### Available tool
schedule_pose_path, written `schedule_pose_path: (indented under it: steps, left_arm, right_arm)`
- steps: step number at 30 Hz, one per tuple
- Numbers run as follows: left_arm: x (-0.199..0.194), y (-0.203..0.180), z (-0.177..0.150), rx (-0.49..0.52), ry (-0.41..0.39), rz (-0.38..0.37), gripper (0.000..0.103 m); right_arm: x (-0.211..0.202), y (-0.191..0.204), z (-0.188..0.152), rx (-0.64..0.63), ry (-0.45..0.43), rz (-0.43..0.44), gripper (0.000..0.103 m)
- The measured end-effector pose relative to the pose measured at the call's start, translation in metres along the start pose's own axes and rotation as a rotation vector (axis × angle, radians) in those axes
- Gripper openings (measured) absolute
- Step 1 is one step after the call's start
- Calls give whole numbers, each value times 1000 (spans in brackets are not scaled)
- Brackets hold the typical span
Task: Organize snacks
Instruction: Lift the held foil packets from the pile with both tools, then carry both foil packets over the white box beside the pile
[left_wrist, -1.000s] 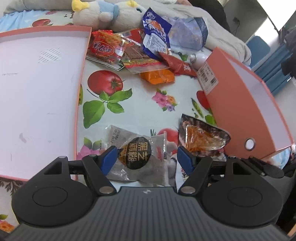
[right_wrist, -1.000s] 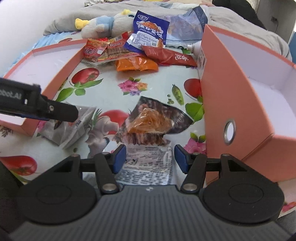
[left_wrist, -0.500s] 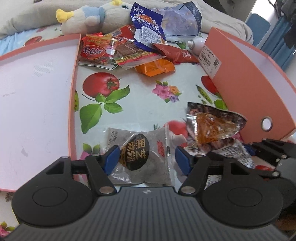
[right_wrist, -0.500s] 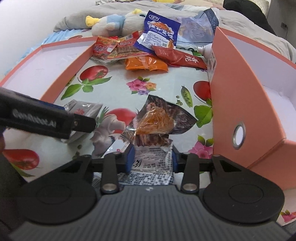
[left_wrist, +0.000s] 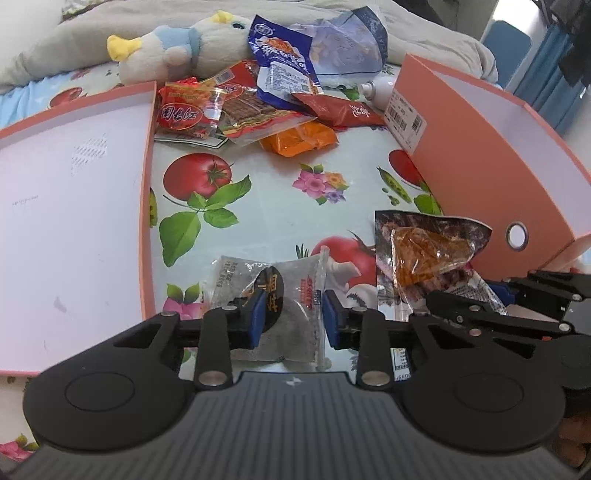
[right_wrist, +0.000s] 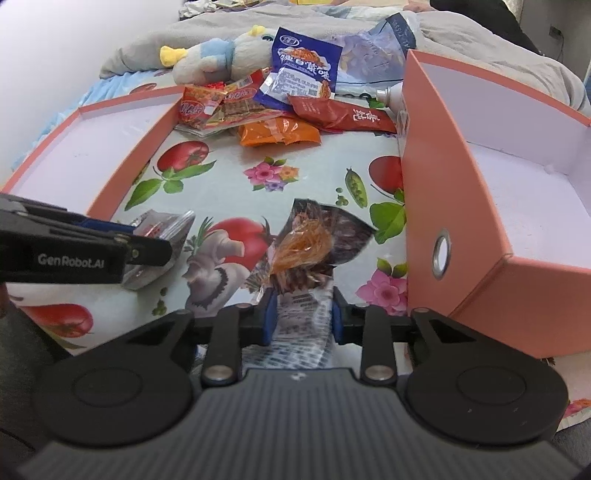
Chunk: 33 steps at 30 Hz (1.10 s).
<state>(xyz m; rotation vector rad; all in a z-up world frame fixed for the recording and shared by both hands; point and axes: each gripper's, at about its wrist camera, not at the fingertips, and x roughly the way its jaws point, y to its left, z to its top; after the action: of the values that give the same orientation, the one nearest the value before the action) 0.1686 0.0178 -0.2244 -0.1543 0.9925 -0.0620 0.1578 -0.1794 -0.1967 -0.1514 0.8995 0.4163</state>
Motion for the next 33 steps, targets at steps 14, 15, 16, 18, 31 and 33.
schedule_pose_path:
  steps: [14,15,16,18,31,33]
  left_arm:
    - [-29,6,3,-127,-49,-49,34]
    - [-32,6,4,-134,-54,-53,34]
    - [-35,5,5,-141,-61,-56,34]
    - [-42,3,9,-156,-76,-63,34]
    - [-88,-17,41,-198,-163,-107,33]
    - [-95,-21,47,-199,-177,-115,33]
  right_arm:
    - [-21,0,10,-15,-23,3,25]
    - [-24,-1,12,-16,-26,5,25]
    - [-26,-1,13,-16,-29,5,25]
    - [-32,-1,17,-16,-40,5,25]
    - [-78,-15,45,21,-106,27,25]
    - [-87,-18,50,29,-122,33,25]
